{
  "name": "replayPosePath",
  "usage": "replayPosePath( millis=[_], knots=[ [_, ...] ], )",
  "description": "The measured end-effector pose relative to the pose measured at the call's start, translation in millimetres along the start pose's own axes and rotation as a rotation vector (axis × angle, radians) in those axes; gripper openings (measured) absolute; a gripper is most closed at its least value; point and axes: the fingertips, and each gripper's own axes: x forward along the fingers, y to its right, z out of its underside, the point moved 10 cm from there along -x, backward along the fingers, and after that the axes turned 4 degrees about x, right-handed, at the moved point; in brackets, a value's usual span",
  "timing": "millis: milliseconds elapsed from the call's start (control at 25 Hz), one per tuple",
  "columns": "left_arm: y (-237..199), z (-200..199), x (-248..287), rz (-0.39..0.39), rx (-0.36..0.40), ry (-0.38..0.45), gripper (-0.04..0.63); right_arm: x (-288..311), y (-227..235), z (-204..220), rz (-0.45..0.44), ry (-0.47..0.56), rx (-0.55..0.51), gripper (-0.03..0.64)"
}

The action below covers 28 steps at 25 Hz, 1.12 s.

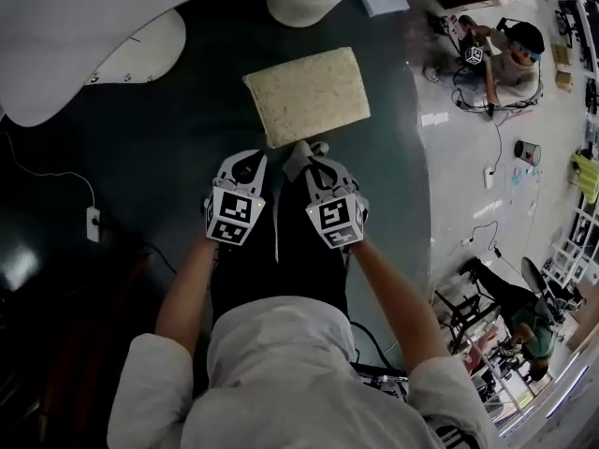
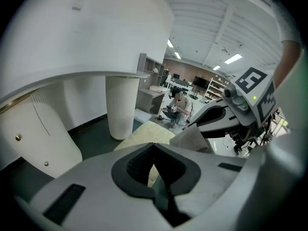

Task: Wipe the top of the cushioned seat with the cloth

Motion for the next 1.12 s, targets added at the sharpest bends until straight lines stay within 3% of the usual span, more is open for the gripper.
replayPosePath(
  millis=[240,560,760,800,880,920,1000,1120],
  knots=[
    [-6.4,37.9,51.1,0.010,0.027,-0.044,0.002,57.4,18.9,43.5,0.010,-0.039,0.019,0.014],
    [3.7,50.8,123.0,0.094,0.273,-0.077,0.002,125.7,40.8,68.1,-0.034,-0.043,0.039,0.014],
    [4.7,53.0,135.5,0.137,0.363,-0.096,0.004,145.6,47.4,69.7,-0.058,-0.019,0.019,0.014],
    [4.3,53.9,137.1,0.141,0.373,-0.101,0.036,148.6,48.5,69.5,-0.061,-0.018,0.018,0.014],
    [2.8,55.0,141.4,0.158,0.378,-0.096,0.215,155.0,50.7,67.7,-0.067,-0.018,0.010,0.014],
    [2.2,55.0,143.6,0.167,0.382,-0.091,0.251,158.0,51.9,66.0,-0.070,-0.021,0.004,0.014],
    [1.8,54.7,148.0,0.184,0.417,-0.093,0.293,162.9,54.6,61.8,-0.075,-0.027,-0.003,0.014],
    [0.1,52.1,158.6,0.192,0.479,-0.109,0.296,169.3,60.4,53.9,-0.076,-0.016,0.005,0.014]
  ],
)
